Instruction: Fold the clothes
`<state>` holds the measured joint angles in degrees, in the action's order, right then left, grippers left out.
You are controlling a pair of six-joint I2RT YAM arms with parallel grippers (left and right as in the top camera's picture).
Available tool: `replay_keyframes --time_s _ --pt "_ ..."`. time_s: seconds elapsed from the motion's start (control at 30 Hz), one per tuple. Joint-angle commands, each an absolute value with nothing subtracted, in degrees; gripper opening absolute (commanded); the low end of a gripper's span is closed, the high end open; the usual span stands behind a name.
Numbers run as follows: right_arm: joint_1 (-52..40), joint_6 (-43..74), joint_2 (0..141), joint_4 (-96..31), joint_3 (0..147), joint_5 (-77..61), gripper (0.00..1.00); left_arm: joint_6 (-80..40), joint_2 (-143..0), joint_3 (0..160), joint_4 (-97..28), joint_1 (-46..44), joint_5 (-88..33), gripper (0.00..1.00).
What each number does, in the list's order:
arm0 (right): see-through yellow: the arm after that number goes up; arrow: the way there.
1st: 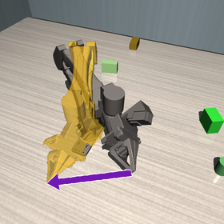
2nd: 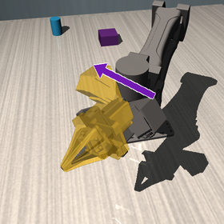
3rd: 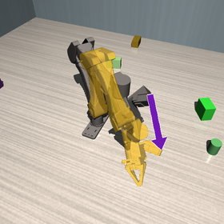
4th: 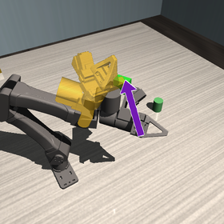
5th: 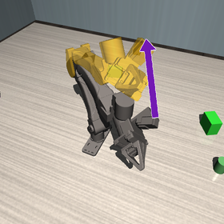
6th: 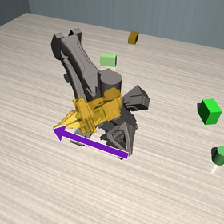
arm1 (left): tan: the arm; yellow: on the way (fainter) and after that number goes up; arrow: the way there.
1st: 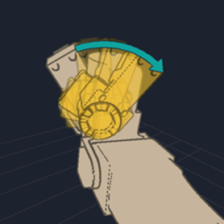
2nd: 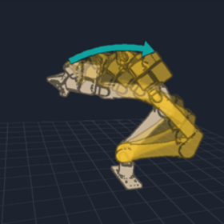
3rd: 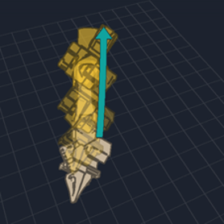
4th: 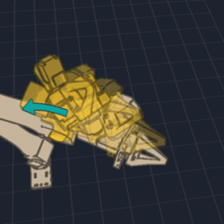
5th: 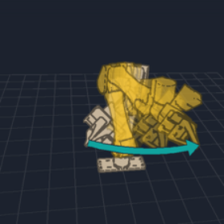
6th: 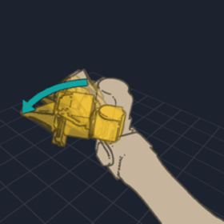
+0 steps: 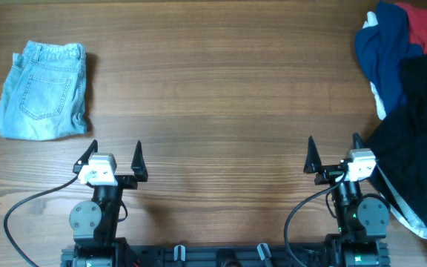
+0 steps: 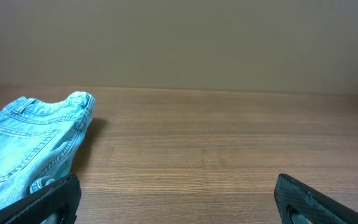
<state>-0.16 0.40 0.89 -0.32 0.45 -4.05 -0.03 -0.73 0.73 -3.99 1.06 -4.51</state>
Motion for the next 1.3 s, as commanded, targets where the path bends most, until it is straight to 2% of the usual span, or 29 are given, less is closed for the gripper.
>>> replay_keyframes --time_s 0.0,0.2,0.37,0.67,0.9,1.1,1.27 --pt "0.0 4.1 0.6 0.0 0.4 -4.4 1.00 0.8 -0.2 0.3 -4.1 0.8 -4.2 1.00" --pt "0.0 4.1 1.7 0.0 0.4 -4.4 1.00 0.4 -0.2 0.3 -4.1 0.7 -4.2 1.00" --pt "0.0 4.1 3.5 -0.9 2.2 -4.4 1.00 -5.2 -0.4 1.4 -4.1 0.7 -4.4 1.00" --pt "0.0 4.5 14.5 -5.7 14.3 -4.1 1.00 -12.7 -7.7 10.7 -7.8 0.7 -8.8 1.00" --pt "0.0 4.7 29.8 -15.9 29.1 -3.9 1.00 -12.6 -20.1 23.2 -16.4 0.7 -10.9 1.00" --pt "0.0 4.6 43.2 -26.4 41.9 -4.6 1.00 -12.2 -33.3 37.4 -30.0 0.7 -11.0 1.00" --pt "0.0 4.0 49.6 -27.6 46.1 -11.6 1.00 -12.3 -41.2 46.7 -38.2 0.8 -12.6 1.00"
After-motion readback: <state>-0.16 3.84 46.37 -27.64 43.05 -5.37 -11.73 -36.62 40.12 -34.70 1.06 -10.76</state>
